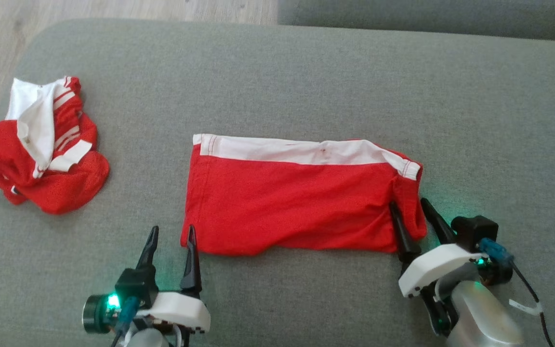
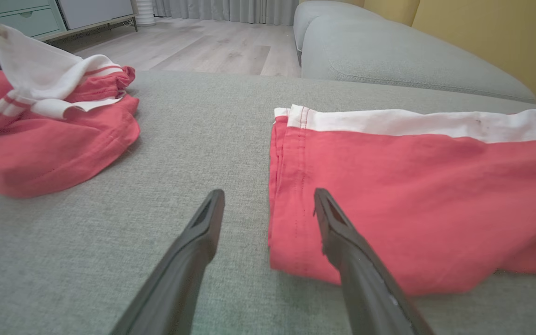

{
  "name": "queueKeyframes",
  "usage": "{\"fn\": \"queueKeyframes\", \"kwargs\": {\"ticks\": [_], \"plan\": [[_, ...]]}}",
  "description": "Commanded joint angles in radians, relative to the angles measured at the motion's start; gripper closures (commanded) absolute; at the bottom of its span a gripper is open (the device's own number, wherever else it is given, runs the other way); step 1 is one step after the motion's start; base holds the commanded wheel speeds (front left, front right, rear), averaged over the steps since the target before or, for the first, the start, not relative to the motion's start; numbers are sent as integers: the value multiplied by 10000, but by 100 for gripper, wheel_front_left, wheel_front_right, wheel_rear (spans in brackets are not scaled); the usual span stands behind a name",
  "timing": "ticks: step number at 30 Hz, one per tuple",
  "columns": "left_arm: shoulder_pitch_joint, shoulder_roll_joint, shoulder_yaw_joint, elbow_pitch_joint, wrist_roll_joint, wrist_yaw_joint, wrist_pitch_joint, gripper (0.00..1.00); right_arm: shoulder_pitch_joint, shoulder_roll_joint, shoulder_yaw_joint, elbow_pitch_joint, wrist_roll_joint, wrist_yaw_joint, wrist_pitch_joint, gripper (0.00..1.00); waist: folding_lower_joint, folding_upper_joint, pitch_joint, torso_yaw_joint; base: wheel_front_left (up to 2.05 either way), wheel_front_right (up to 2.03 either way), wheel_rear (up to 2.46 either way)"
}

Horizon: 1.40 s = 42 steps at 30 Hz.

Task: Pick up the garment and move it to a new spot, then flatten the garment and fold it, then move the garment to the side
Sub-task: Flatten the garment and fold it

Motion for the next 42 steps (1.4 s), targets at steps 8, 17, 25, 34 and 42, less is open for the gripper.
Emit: {"fn": "queueKeyframes", "kwargs": {"ticks": [8,17,25,34,42], "plan": [[-499,109,297,-280,-63,122,-53,0,-319,22,884,326,1332,-7,-61,100,-1,0,303,-90,0,0,0],[-442,108,456,-233,14,149,-53,0,-460,-241,51,117,1984,-7,-61,100,-1,0,114,-547,0,0,0],[-272,108,356,-82,-147,-5,-53,0,-436,-1034,-1028,-198,1986,-7,-61,100,-1,0,-278,-1195,0,0,0],[-334,108,32,-18,-270,-15,-53,0,-807,-552,540,-1336,3131,-7,19,100,-1,0,-314,-1172,0,0,0],[-256,108,-153,-1,-355,8,-53,0,-918,-401,2595,-2650,4218,-7,562,100,-1,0,-317,-298,0,0,0]]}}
